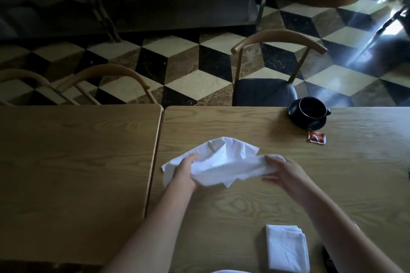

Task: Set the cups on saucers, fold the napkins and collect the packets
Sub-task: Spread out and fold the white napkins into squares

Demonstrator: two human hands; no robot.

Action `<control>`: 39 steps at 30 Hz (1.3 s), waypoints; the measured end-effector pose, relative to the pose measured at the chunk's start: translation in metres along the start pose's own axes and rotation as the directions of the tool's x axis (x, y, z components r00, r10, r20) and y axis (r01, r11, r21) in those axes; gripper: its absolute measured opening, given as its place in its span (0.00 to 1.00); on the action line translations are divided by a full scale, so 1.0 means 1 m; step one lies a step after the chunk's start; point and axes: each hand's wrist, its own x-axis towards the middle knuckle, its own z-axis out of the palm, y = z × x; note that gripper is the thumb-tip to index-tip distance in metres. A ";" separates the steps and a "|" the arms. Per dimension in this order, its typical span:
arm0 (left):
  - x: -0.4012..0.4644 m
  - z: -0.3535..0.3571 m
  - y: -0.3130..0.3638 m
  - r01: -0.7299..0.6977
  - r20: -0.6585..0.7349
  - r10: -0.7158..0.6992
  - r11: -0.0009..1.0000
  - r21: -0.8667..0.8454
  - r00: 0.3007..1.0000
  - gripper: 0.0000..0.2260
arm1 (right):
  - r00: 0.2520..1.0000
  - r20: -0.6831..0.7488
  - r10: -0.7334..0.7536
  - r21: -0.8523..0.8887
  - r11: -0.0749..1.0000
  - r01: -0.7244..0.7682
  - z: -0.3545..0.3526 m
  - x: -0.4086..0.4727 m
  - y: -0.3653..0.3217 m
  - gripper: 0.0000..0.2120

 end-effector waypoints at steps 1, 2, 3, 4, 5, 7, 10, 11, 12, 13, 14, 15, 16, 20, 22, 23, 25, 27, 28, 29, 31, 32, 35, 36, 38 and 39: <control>0.001 0.009 0.024 -0.048 0.027 0.046 0.997 0.056 0.999 0.03 | 0.998 0.020 -0.061 -0.016 0.998 0.061 0.004 0.006 -0.020 0.06; -0.003 0.019 0.049 -0.097 0.038 0.093 0.989 0.108 0.995 0.03 | 0.991 0.035 -0.126 -0.021 0.992 0.126 0.010 0.010 -0.042 0.07; -0.008 0.029 0.076 -0.153 0.059 0.146 0.980 0.130 0.988 0.03 | 0.981 0.033 -0.189 -0.016 0.982 0.190 0.015 0.012 -0.066 0.07; -0.016 0.037 0.100 -0.215 0.092 0.205 0.970 0.115 0.974 0.03 | 0.969 0.020 -0.247 0.000 0.969 0.247 0.020 0.012 -0.089 0.08; -0.026 0.045 0.123 -0.282 0.143 0.271 0.957 0.065 0.952 0.02 | 0.952 0.014 -0.305 0.027 0.952 0.304 0.025 0.009 -0.111 0.07; -0.047 0.055 0.157 -0.406 0.192 0.405 0.913 -0.034 0.894 0.02 | 0.914 0.022 -0.404 0.104 0.910 0.400 0.032 -0.001 -0.145 0.06; -0.068 0.050 0.183 -0.509 0.181 0.526 0.850 -0.136 0.831 0.07 | 0.880 -0.006 -0.476 0.184 0.864 0.468 0.036 -0.020 -0.171 0.09; -0.072 0.046 0.184 -0.511 0.195 0.537 0.843 -0.170 0.821 0.07 | 0.874 -0.014 -0.486 0.196 0.855 0.480 0.036 -0.025 -0.171 0.09; -0.073 0.041 0.182 -0.500 0.209 0.534 0.844 -0.196 0.819 0.06 | 0.871 -0.020 -0.490 0.201 0.852 0.484 0.036 -0.028 -0.169 0.08; -0.072 0.035 0.178 -0.481 0.218 0.522 0.850 -0.215 0.825 0.06 | 0.875 -0.023 -0.484 0.198 0.855 0.478 0.036 -0.030 -0.164 0.09; -0.070 0.029 0.173 -0.462 0.231 0.509 0.857 -0.229 0.829 0.09 | 0.884 -0.022 -0.467 0.190 0.866 0.462 0.036 -0.031 -0.156 0.11; -0.065 0.022 0.166 -0.452 0.237 0.502 0.860 -0.237 0.832 0.13 | 0.898 -0.017 -0.440 0.177 0.883 0.436 0.036 -0.031 -0.146 0.13; -0.060 0.015 0.157 -0.441 0.235 0.494 0.863 -0.244 0.837 0.16 | 0.911 -0.008 -0.412 0.166 0.898 0.408 0.037 -0.030 -0.134 0.12; -0.031 -0.019 0.108 -0.300 0.107 0.327 0.931 -0.208 0.939 0.09 | 0.971 0.013 -0.240 0.148 0.960 0.236 0.038 -0.022 -0.070 0.09; -0.011 -0.039 0.079 -0.147 0.022 0.154 0.972 -0.186 0.988 0.09 | 0.990 0.022 -0.137 0.145 0.981 0.132 0.038 -0.014 -0.033 0.09; 0.000 -0.050 0.063 -0.096 -0.033 0.092 0.981 -0.167 0.995 0.09 | 0.996 0.014 -0.083 0.158 0.984 0.080 0.037 -0.011 -0.014 0.08; 0.017 -0.073 0.032 0.004 -0.124 -0.020 0.991 -0.133 0.992 0.08 | 1.000 -0.015 0.027 0.185 0.982 -0.024 0.033 -0.006 0.023 0.06; 0.029 -0.096 0.000 0.102 -0.179 -0.128 0.984 -0.147 0.976 0.07 | 0.987 -0.058 0.149 0.214 0.968 -0.133 0.026 -0.003 0.060 0.05; 0.033 -0.107 -0.016 0.130 -0.199 -0.158 0.980 -0.149 0.967 0.07 | 0.975 -0.081 0.208 0.237 0.954 -0.184 0.022 -0.003 0.078 0.05; 0.038 -0.117 -0.030 0.141 -0.214 -0.172 0.978 -0.152 0.962 0.07 | 0.960 -0.103 0.261 0.257 0.939 -0.228 0.018 -0.005 0.094 0.05; 0.047 -0.136 -0.055 0.141 -0.231 -0.175 0.978 -0.156 0.957 0.12 | 0.927 -0.151 0.343 0.271 0.916 -0.295 0.010 -0.009 0.124 0.05; 0.050 -0.145 -0.064 0.140 -0.236 -0.175 0.978 -0.158 0.956 0.14 | 0.912 -0.172 0.373 0.272 0.908 -0.320 0.006 -0.011 0.136 0.05; 0.051 -0.170 -0.084 0.139 -0.241 -0.171 0.980 -0.145 0.955 0.10 | 0.882 -0.206 0.424 0.278 0.889 -0.363 -0.006 -0.020 0.164 0.05; 0.049 -0.177 -0.090 0.140 -0.245 -0.167 0.982 -0.123 0.955 0.09 | 0.877 -0.217 0.428 0.272 0.889 -0.367 -0.009 -0.023 0.170 0.04; 0.046 -0.190 -0.099 0.128 -0.255 -0.142 0.989 -0.074 0.956 0.07 | 0.875 -0.242 0.419 0.249 0.898 -0.362 -0.014 -0.028 0.179 0.04; 0.046 -0.196 -0.104 0.106 -0.266 -0.114 0.993 -0.044 0.957 0.06 | 0.877 -0.257 0.407 0.242 0.905 -0.349 -0.016 -0.029 0.181 0.04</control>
